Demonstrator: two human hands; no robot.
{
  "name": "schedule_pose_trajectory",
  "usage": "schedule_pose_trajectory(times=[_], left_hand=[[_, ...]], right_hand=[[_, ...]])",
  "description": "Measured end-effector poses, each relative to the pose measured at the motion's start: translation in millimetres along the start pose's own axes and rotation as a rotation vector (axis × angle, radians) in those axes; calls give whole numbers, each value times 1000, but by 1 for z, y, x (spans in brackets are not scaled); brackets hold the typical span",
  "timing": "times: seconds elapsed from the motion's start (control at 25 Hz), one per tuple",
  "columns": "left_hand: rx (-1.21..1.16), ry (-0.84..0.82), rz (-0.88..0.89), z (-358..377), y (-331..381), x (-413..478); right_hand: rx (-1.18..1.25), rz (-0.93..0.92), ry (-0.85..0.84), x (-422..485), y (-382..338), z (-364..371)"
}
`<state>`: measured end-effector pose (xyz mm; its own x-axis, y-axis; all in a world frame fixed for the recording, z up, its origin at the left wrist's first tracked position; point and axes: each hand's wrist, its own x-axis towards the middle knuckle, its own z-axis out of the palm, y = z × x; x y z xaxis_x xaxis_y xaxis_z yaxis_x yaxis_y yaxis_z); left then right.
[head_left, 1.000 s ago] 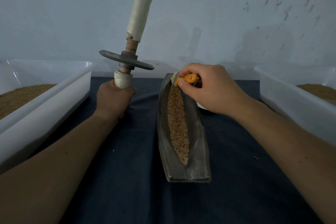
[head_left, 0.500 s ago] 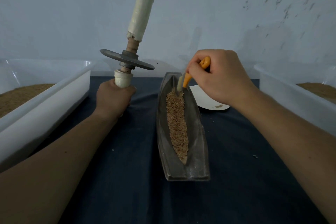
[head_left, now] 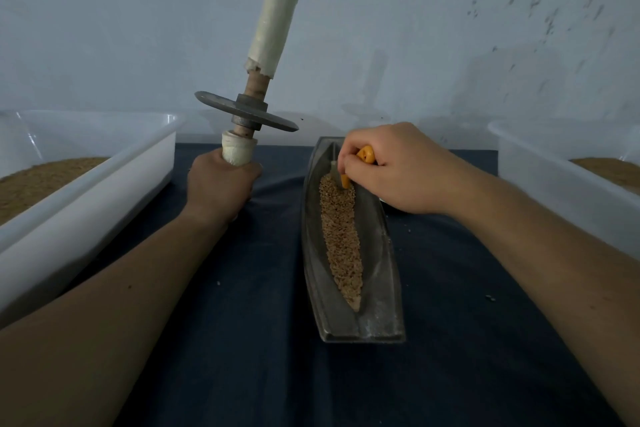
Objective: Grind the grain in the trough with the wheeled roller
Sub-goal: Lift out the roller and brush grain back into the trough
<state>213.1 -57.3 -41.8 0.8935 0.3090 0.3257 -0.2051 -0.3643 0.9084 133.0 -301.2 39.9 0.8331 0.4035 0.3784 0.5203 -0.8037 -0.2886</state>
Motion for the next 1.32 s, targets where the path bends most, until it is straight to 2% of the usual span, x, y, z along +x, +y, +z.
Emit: schedule_pose_trajectory(times=[0.12, 0.32, 0.4, 0.56, 0.68, 0.92, 1.16, 1.24, 1.32], left_hand=[[-1, -3, -8, 0, -1, 0], [-6, -16, -10, -1, -2, 0], [-7, -19, -5, -1, -2, 0], [5, -14, 5, 0, -1, 0], [6, -7, 1, 0, -1, 0], [-1, -17, 3, 0, -1, 1], [7, -17, 4, 1, -2, 2], [13, -7, 4, 1, -2, 2], [14, -3, 3, 1, -3, 2]], right_hand=[[95, -3, -41, -2, -11, -19], [113, 8, 177, 0, -7, -26], [69, 18, 169, 0, -5, -18], [-14, 32, 42, 0, 0, -2], [23, 26, -4, 1, -6, -2], [99, 48, 194, 2, -7, -6], [-2, 41, 60, 2, -11, 4], [46, 42, 82, 3, -12, -3], [103, 55, 176, 3, -14, -7]])
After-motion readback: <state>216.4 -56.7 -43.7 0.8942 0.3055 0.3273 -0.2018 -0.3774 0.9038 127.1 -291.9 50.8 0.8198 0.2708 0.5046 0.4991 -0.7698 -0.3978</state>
